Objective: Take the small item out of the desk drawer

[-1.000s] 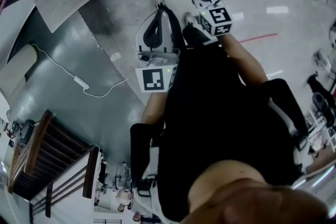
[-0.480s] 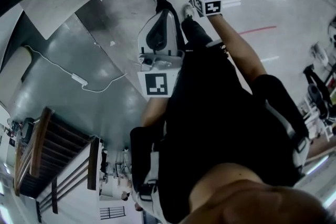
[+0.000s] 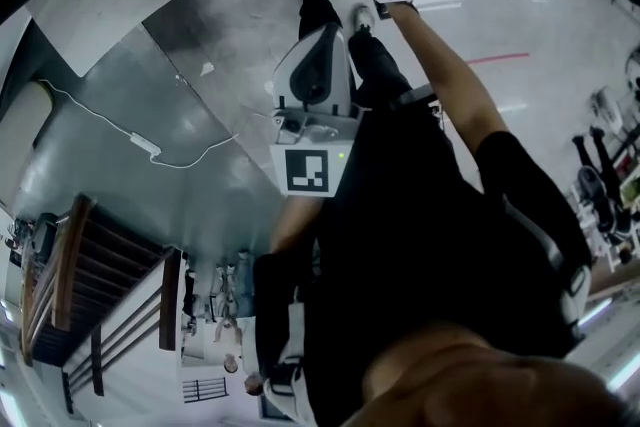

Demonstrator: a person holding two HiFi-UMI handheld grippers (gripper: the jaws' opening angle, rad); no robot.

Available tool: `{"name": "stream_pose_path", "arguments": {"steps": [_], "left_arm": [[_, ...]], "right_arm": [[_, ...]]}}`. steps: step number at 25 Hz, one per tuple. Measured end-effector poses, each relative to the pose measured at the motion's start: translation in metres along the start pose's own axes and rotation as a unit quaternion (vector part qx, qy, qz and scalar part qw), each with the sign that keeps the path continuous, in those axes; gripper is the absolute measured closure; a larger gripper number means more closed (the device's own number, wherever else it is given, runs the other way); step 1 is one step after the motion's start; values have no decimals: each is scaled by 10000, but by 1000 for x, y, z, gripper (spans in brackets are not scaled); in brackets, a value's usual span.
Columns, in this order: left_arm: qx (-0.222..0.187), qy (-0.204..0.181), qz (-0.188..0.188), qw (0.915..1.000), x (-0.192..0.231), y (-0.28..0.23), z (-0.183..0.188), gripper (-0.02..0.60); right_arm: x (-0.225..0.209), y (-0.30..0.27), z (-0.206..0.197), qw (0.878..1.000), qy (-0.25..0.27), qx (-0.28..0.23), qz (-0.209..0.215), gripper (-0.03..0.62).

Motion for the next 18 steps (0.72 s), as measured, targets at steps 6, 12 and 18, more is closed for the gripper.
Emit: {"name": "stream_pose_path", "arguments": {"steps": [6, 12, 18], "left_arm": [[131, 33, 58, 9999, 15, -2, -12, 583], [161, 90, 154, 9997, 36, -3, -12, 583], [208, 130, 163, 9996, 41, -3, -17, 583]], "right_arm": [[-19, -38, -10, 9979, -194, 477, -400, 353], [-24, -62, -11, 9954, -212, 736, -579, 345], [-30, -75, -13, 9913, -77, 1079, -750, 345]]}}
Point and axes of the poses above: the fingertips, and each gripper's own axes: y backward along the fingers, x to its left, z out of its top, the point moved 9 cm from there along y, backward along the fingers, and after that the axes turned 7 degrees about z, right-handed, at the moved point
